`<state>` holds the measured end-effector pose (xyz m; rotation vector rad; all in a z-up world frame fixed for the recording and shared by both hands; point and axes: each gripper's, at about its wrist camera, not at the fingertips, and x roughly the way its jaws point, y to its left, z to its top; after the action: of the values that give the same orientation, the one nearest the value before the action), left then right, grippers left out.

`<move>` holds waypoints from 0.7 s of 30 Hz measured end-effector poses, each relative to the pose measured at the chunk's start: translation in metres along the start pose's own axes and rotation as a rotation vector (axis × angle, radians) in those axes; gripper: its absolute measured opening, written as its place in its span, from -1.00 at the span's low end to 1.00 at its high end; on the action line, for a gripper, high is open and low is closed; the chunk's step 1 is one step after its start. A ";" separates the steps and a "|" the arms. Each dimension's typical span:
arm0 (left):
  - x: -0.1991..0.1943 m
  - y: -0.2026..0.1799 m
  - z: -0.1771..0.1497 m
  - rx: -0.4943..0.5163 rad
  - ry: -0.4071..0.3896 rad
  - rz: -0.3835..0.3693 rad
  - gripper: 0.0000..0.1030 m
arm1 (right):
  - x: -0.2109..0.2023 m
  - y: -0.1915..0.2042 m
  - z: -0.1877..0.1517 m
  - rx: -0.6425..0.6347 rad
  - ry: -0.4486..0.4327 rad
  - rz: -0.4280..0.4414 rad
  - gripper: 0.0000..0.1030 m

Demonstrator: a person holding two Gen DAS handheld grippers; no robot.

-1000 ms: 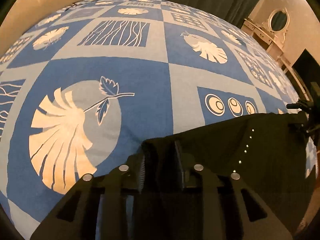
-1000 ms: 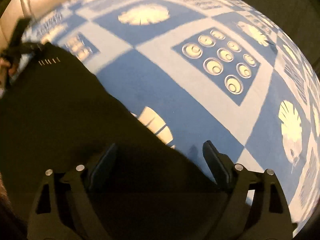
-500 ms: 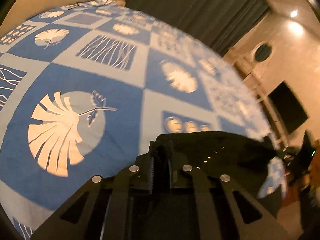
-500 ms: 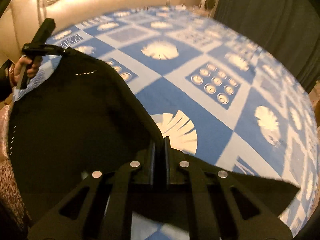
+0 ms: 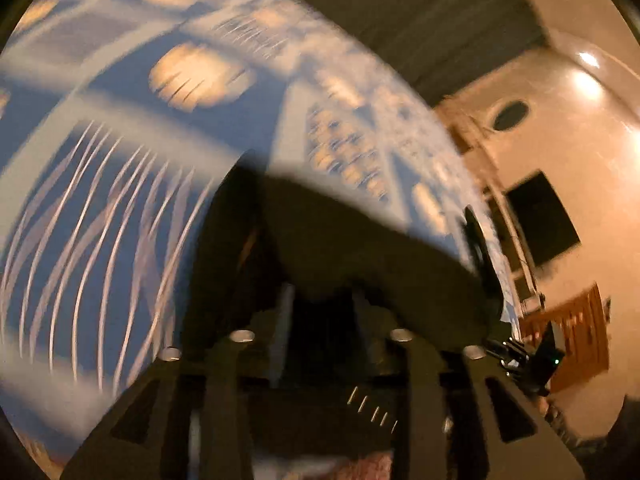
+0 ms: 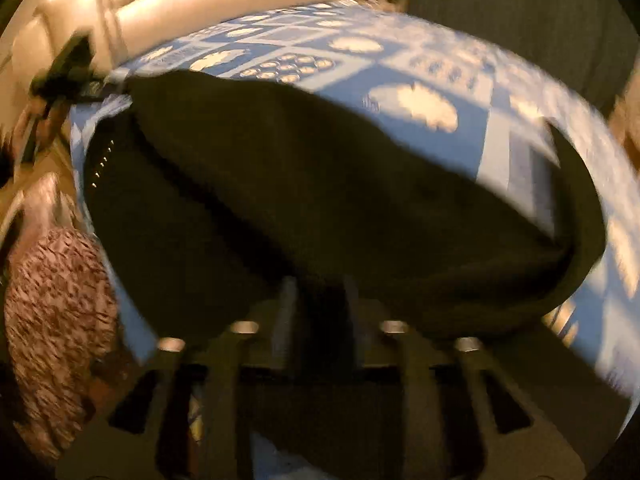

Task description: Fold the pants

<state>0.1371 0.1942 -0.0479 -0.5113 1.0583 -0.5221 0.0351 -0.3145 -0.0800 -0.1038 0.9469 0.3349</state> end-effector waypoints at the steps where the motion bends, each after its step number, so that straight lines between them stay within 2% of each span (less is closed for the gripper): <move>1: -0.005 0.005 -0.009 -0.043 -0.014 0.004 0.12 | -0.004 -0.003 -0.004 0.068 -0.017 0.034 0.11; 3: -0.020 0.016 -0.028 -0.157 -0.073 -0.030 0.25 | -0.015 -0.011 -0.014 0.207 -0.068 0.086 0.39; 5: -0.033 0.017 -0.042 -0.263 -0.148 -0.096 0.38 | -0.021 -0.031 -0.023 0.428 -0.117 0.194 0.41; 7: -0.036 0.010 -0.044 -0.294 -0.199 -0.117 0.44 | -0.019 -0.046 -0.034 0.597 -0.140 0.254 0.42; 10: -0.019 -0.007 -0.035 -0.295 -0.209 -0.068 0.44 | -0.007 -0.064 -0.054 0.850 -0.162 0.329 0.42; 12: -0.007 -0.016 -0.029 -0.286 -0.203 -0.056 0.44 | -0.005 -0.067 -0.058 0.917 -0.194 0.334 0.42; 19: 0.027 -0.010 -0.014 -0.331 -0.209 0.013 0.42 | 0.001 -0.066 -0.050 0.953 -0.218 0.288 0.53; 20: 0.031 -0.006 -0.015 -0.366 -0.216 0.019 0.38 | 0.002 -0.066 -0.050 0.964 -0.218 0.283 0.53; 21: 0.032 -0.002 -0.016 -0.395 -0.225 0.027 0.20 | 0.002 -0.066 -0.050 0.977 -0.216 0.277 0.53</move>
<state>0.1347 0.1705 -0.0743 -0.8815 0.9516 -0.2221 0.0190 -0.3879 -0.1146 0.9450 0.8228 0.1037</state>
